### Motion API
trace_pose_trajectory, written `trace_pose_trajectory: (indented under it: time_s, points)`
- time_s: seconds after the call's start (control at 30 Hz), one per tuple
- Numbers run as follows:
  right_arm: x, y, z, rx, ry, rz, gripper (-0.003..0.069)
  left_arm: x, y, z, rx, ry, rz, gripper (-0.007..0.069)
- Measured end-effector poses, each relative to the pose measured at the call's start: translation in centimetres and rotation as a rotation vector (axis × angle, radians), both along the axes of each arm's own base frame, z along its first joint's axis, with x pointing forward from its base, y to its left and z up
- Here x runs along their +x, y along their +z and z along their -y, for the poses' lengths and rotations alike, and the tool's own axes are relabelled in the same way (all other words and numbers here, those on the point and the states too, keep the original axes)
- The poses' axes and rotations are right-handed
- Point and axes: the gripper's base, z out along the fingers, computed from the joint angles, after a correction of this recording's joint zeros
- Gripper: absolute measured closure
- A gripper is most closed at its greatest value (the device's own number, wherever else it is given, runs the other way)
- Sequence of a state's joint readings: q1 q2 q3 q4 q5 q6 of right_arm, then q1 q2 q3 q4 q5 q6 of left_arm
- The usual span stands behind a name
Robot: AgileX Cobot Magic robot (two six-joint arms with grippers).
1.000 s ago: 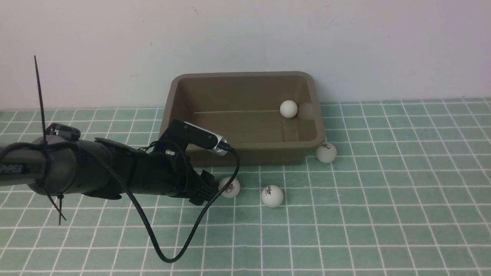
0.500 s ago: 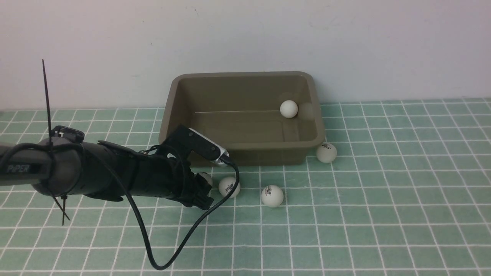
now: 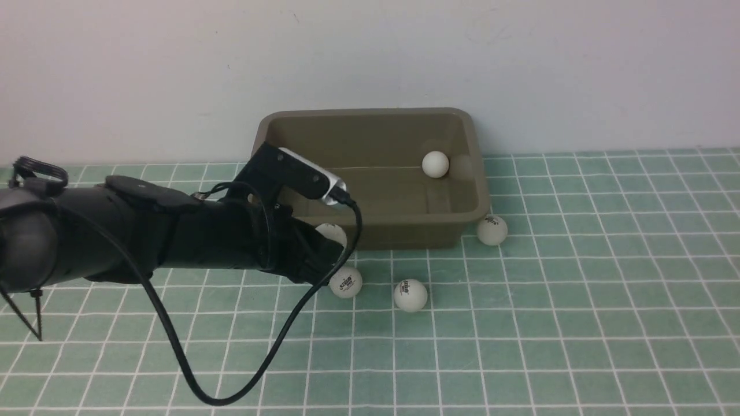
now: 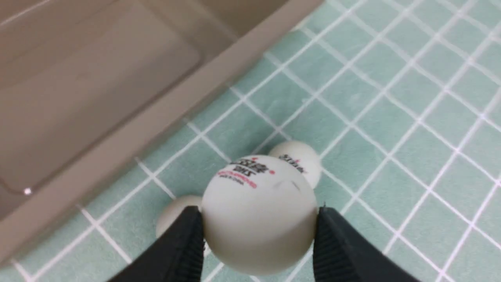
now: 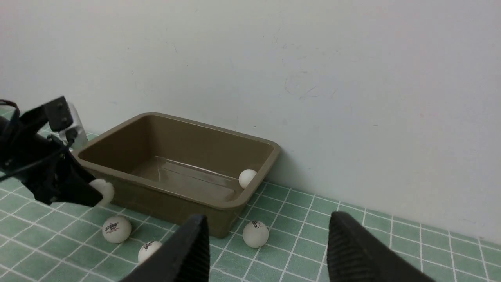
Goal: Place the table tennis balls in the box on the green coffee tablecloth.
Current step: 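Drop the ball into the bin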
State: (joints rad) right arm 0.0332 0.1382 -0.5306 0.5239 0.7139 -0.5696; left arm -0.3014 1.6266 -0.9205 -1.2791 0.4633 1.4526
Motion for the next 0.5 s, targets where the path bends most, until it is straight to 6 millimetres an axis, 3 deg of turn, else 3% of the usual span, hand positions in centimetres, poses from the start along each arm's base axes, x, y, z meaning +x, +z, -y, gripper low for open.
trace_pose_trajectory:
  time_s: [0.17,0.33,0.5]
  points:
    - [0.0,0.1,0.0,0.004,-0.004,0.009,0.0279,0.7,1.3,-0.5,0.055,0.025,0.124,0.0303]
    - [0.0,0.1,0.0,0.009,-0.002,0.01,0.0279,3.5,1.3,-1.0,0.163,0.111,0.266,0.0303]
    - [0.0,0.1,0.0,0.01,-0.001,0.01,0.0279,7.5,0.0,-0.1,0.264,0.058,0.366,0.0303]
